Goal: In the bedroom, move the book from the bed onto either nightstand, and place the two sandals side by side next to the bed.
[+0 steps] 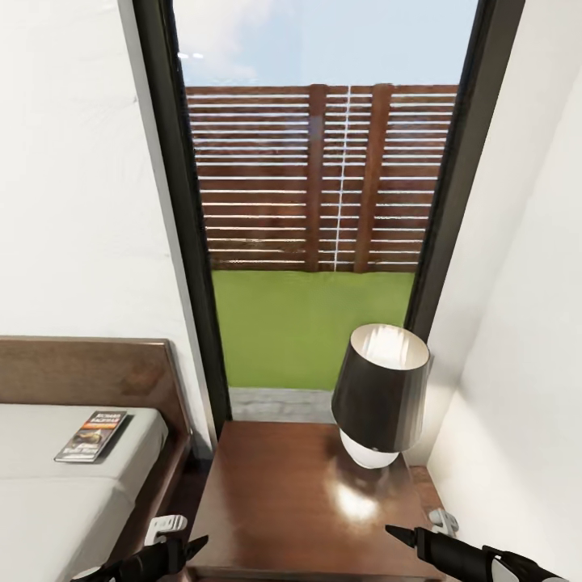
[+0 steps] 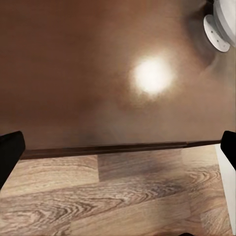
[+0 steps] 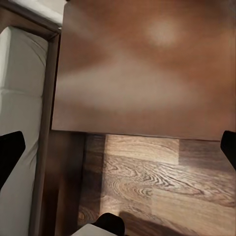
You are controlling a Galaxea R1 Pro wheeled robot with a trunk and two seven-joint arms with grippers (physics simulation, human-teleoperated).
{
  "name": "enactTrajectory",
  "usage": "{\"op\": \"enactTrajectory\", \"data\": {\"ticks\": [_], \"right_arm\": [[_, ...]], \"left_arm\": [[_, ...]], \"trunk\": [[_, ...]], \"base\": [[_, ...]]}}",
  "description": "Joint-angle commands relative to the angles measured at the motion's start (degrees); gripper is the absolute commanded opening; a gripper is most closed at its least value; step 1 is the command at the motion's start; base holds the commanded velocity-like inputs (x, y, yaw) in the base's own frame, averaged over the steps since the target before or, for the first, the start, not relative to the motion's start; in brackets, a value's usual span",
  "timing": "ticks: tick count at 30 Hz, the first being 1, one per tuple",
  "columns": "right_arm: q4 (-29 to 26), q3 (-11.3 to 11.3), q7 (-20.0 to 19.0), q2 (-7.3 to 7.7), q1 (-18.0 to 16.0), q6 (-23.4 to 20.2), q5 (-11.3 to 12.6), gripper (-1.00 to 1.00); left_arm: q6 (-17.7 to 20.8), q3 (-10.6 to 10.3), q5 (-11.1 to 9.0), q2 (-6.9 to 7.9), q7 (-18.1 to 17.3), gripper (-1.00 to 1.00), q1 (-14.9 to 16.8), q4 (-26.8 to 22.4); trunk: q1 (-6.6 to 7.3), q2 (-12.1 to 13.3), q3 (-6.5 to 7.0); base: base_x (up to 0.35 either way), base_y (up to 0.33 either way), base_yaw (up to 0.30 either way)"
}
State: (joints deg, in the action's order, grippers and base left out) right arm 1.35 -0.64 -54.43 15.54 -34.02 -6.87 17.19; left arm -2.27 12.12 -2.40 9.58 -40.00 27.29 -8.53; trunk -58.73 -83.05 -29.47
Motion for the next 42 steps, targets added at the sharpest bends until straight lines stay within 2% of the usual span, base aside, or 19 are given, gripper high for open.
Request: {"op": "enactTrajectory", "data": {"ticks": [1,12,21,42], "right_arm": [[0.1,0.0,-0.2,0.01,-0.1,-0.6,0.5,1.0],[0.1,0.0,-0.2,0.01,-0.1,-0.6,0.5,1.0],[0.1,0.0,-0.2,0.01,-0.1,-0.6,0.4,1.0],[0.1,0.0,-0.5,0.0,-0.1,0.0,0.2,1.0]], "left_arm": [[-0.2,-0.1,-0.2,0.03,-0.2,1.0,0.0,0.1],[-0.2,-0.1,-0.2,0.0,-0.2,1.0,0.0,0.1],[-0.2,-0.1,-0.2,0.0,-0.2,1.0,0.0,0.1],[-0.2,-0.1,-0.2,0.0,-0.2,1.0,0.0,0.1]], "trunk": [[0.0,0.0,-0.06],[0.0,0.0,-0.07],[0.0,0.0,-0.29],[0.0,0.0,-0.31]], "base": [[0.023,0.0,0.0],[0.003,0.0,0.005],[0.0,0.0,0.133],[0.0,0.0,0.005]]}}
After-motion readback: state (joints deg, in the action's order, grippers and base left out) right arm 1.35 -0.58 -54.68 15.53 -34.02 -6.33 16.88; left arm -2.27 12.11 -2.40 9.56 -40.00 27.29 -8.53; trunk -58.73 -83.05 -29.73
